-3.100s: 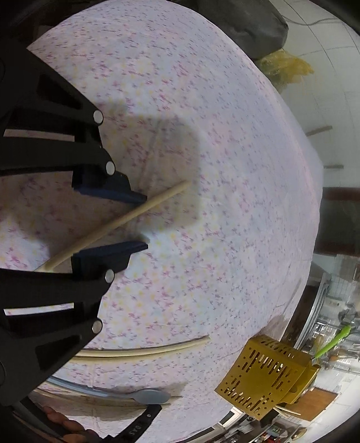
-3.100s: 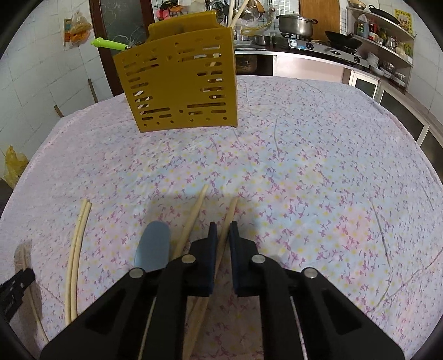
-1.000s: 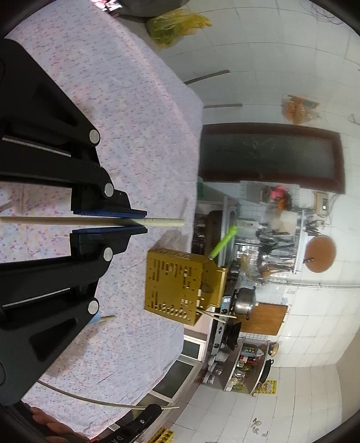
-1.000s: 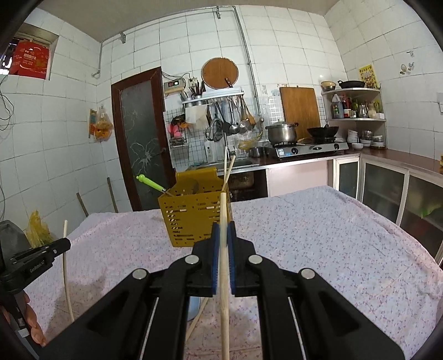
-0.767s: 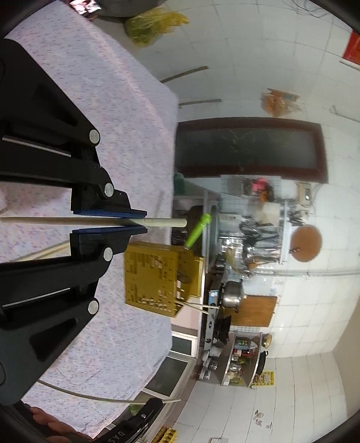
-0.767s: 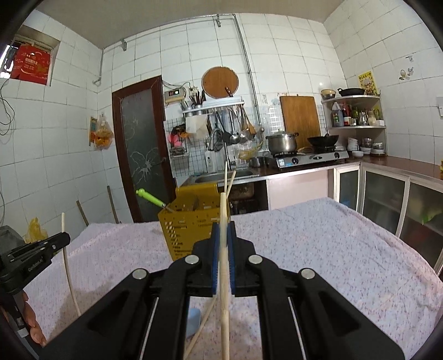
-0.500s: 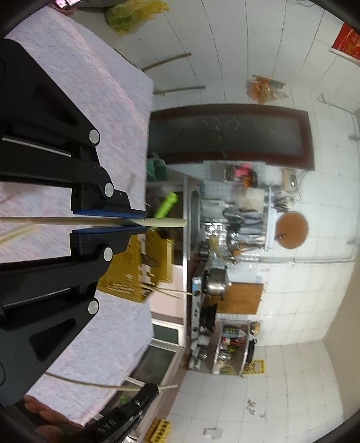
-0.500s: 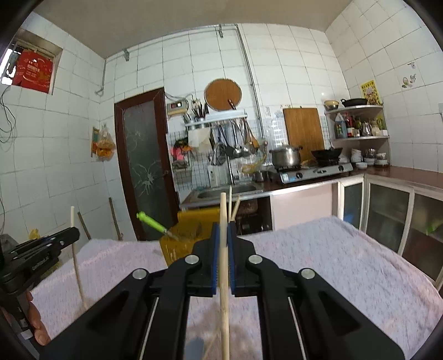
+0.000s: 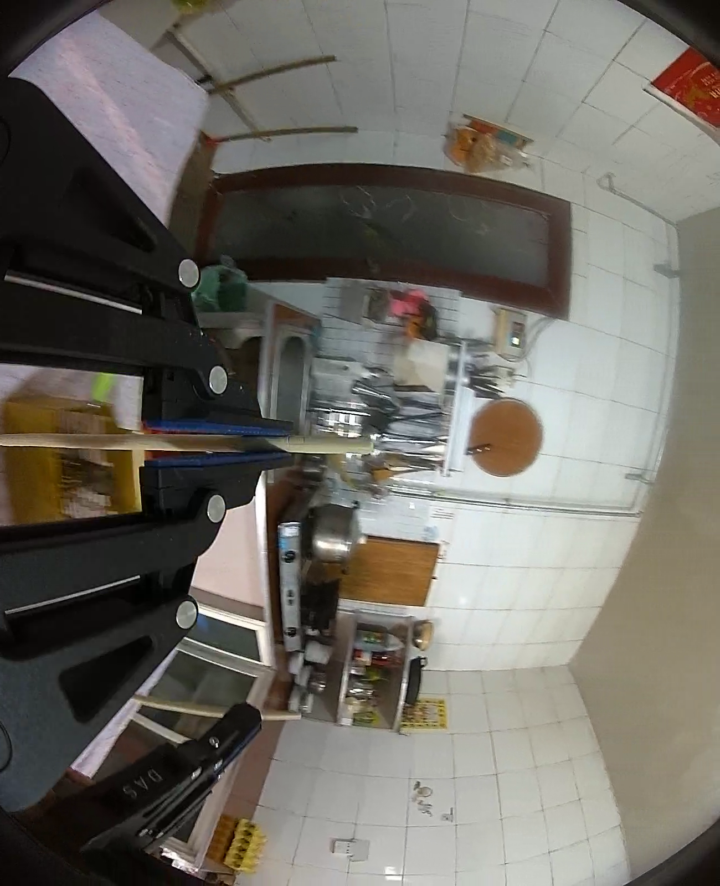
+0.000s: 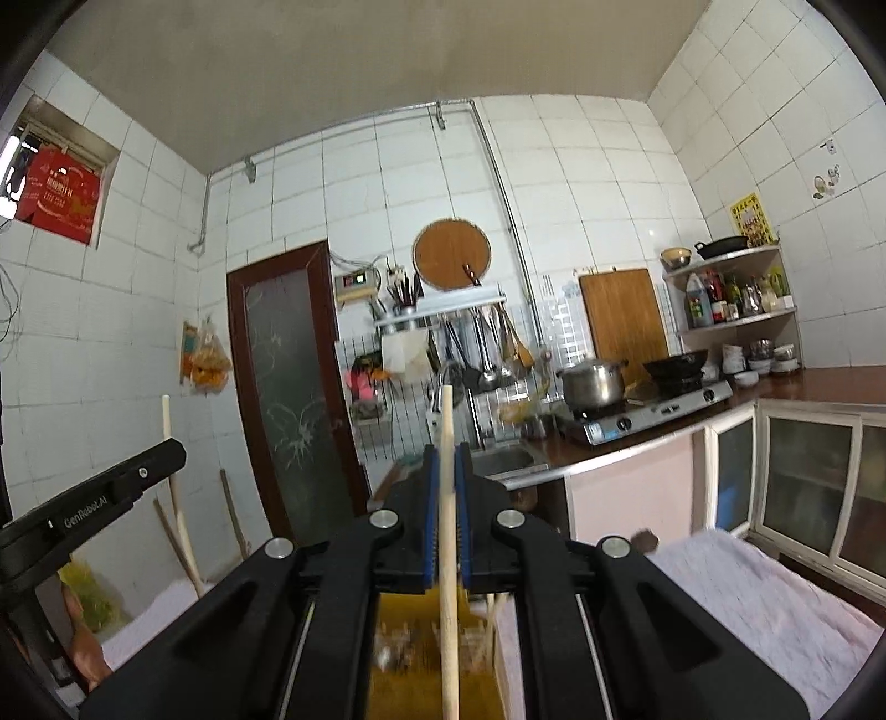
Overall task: Organize utensils
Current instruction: 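Lower both chopsticks into the yellow caddy and open both tools, then grasp a wooden chopstick with the left tool while the right tool grasps another chopstick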
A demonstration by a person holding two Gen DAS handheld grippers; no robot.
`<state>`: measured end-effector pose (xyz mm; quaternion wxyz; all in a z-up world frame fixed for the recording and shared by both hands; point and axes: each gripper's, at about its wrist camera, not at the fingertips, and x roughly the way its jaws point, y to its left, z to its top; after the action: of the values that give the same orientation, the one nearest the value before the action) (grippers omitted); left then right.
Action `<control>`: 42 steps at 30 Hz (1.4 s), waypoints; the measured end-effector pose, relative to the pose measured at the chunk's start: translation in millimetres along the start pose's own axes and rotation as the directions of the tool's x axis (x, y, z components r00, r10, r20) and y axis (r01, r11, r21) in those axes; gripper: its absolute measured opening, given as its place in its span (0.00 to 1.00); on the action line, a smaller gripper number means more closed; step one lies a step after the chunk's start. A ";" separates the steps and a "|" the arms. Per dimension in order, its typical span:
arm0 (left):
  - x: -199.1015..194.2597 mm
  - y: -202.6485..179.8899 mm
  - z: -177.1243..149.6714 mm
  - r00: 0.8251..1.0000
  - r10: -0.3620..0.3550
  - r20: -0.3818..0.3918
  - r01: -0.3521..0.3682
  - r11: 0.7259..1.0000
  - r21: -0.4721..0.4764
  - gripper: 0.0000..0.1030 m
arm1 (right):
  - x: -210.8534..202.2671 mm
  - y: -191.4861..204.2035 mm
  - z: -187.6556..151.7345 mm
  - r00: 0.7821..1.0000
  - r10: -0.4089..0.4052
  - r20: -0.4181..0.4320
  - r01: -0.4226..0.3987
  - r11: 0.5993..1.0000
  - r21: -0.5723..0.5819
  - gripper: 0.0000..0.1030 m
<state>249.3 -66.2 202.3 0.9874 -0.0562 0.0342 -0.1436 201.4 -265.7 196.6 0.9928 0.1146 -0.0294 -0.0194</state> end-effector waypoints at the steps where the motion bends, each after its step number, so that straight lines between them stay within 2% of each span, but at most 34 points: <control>1: 6.7 -2.3 1.9 1.000 -0.004 0.003 0.004 1.000 -0.002 0.04 | 9.0 0.5 2.1 1.000 -0.001 0.009 0.001 1.000 0.000 0.06; 6: 54.1 -13.7 -1.0 0.999 -0.018 0.032 0.018 1.000 0.022 0.04 | 59.4 -1.8 2.9 0.999 0.009 0.031 -0.010 1.000 0.030 0.06; 10: 94.2 -18.9 -27.1 1.000 -0.008 0.010 0.007 0.997 0.071 0.04 | 95.1 -5.7 -18.9 1.000 0.012 0.012 -0.013 1.000 0.026 0.06; 15: 124.6 -6.6 -58.1 0.999 0.000 -0.054 0.003 0.998 0.055 0.04 | 113.6 -15.1 -53.3 0.999 0.010 -0.034 -0.009 1.000 0.019 0.06; 20: 130.4 2.4 -77.6 0.995 0.040 -0.093 -0.034 0.997 0.068 0.06 | 112.3 -24.3 -75.4 0.996 0.005 -0.086 -0.003 1.000 0.020 0.07; 22: 123.5 6.8 -77.6 0.992 0.047 -0.116 -0.039 0.997 0.066 0.23 | 103.0 -24.8 -74.9 0.993 -0.009 -0.114 0.008 1.000 -0.003 0.07; 24: 107.8 13.4 -72.0 0.991 0.071 -0.116 -0.065 0.996 0.054 0.59 | 89.9 -24.5 -72.4 0.989 -0.026 -0.145 0.023 0.999 -0.023 0.11; 25: 99.1 15.7 -68.8 0.990 0.083 -0.110 -0.078 0.996 0.051 0.66 | 84.3 -25.1 -71.2 0.987 -0.036 -0.159 0.032 0.999 -0.027 0.29; 26: 87.0 18.8 -64.6 0.989 0.097 -0.111 -0.092 0.994 0.054 0.76 | 75.7 -26.8 -69.8 0.984 -0.046 -0.170 0.043 0.999 -0.026 0.55; 27: 78.1 21.0 -62.1 0.987 0.107 -0.118 -0.101 0.993 0.060 0.82 | 61.8 -29.3 -68.2 0.983 -0.057 -0.177 0.054 0.998 -0.020 0.61; 28: 65.7 23.9 -59.6 0.983 0.125 -0.131 -0.117 0.991 0.071 0.84 | 53.4 -30.2 -67.3 0.979 -0.066 -0.192 0.063 0.998 -0.025 0.62; 31: 36.1 33.9 -58.3 0.968 0.165 -0.191 -0.150 0.985 0.091 0.94 | 25.6 -33.8 -68.1 0.956 -0.107 -0.275 0.100 0.994 -0.040 0.64; 32: 26.6 37.3 -59.6 0.962 0.174 -0.209 -0.158 0.983 0.093 0.95 | 16.7 -35.5 -70.0 0.946 -0.114 -0.303 0.109 0.993 -0.033 0.67; 37: -19.5 51.8 -83.5 0.924 0.209 -0.321 -0.184 0.977 0.107 0.95 | -28.3 -42.0 -96.1 0.887 -0.138 -0.440 0.141 0.990 -0.026 0.68; 42: -52.9 66.5 -130.7 0.866 0.227 -0.446 -0.211 0.974 0.087 0.95 | -60.6 -42.5 -136.4 0.825 -0.153 -0.544 0.158 0.987 -0.039 0.68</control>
<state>206.4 -0.8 67.5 0.9629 0.0003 0.2667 -0.0406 148.1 -273.4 51.0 0.9547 0.1213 0.2632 -0.0667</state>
